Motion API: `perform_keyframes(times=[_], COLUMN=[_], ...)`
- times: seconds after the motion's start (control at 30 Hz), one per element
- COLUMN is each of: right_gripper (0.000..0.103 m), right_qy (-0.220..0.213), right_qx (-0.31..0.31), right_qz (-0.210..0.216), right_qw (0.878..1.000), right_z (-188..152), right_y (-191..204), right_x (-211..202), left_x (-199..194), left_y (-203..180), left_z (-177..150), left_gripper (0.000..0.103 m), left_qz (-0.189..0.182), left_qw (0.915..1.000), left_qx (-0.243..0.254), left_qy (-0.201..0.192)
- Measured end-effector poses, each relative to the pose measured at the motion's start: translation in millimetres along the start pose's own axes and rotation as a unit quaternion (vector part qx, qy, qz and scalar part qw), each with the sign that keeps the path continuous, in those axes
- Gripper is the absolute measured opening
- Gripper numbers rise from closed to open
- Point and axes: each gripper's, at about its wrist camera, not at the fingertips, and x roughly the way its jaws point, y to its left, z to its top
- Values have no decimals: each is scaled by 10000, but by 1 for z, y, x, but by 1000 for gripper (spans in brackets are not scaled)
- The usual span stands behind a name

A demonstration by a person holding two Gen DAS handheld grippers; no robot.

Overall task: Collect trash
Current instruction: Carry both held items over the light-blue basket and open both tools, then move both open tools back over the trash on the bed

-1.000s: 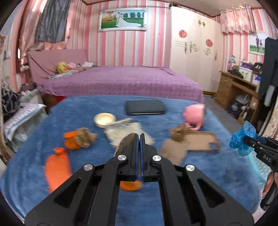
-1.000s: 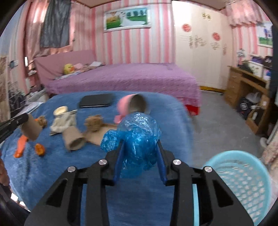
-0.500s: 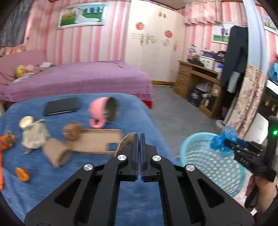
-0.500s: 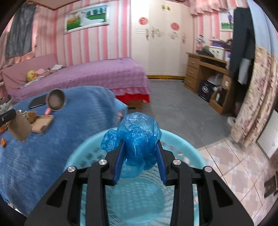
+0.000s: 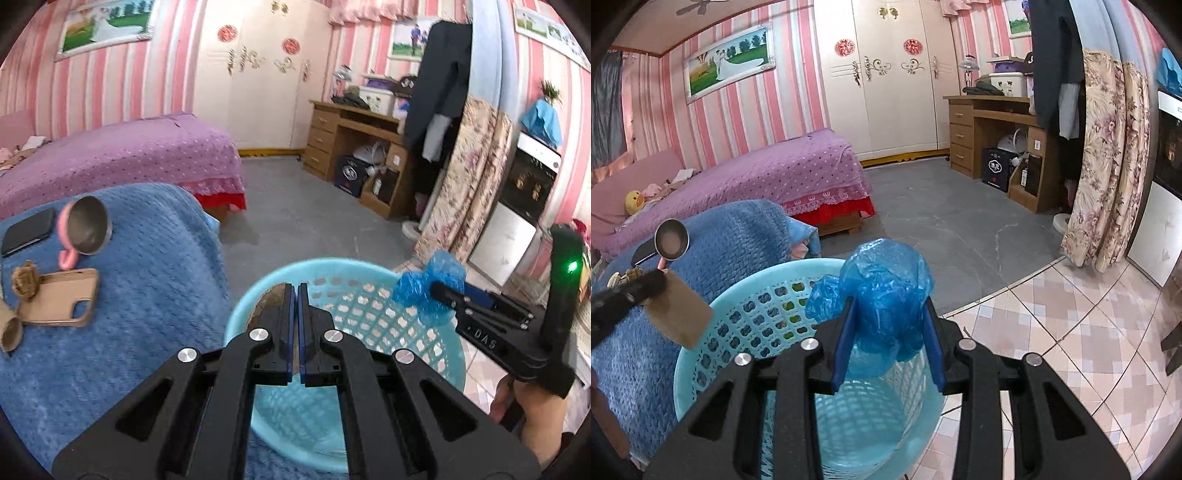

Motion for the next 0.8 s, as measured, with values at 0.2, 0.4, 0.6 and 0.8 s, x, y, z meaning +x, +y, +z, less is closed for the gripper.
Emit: perform_keyframes(times=[0.2,0.4,0.6,0.8], right_gripper=[35,35,36,75], right_qy=[43,73,25,-101], right_qx=[-33,-113,-165,-312], right_qz=[17,-7,-7,-160], right_qw=[10000,9999,9999,9993], right_z=[-4,-6,-4,-3], right_y=[1,5,17,33], right_x=[1,1,2,0], left_x=[19,1,-18,-37], left_y=[19,46,69,86], left_z=[-2,8,15,15], left_gripper=[64,91,97,97], left_qz=[462,1111,1442,1623], left_qw=[9989,9935,9890,9858], left_qx=[-62,-14,-69,-107], left_qy=[106,-244,-333,-416])
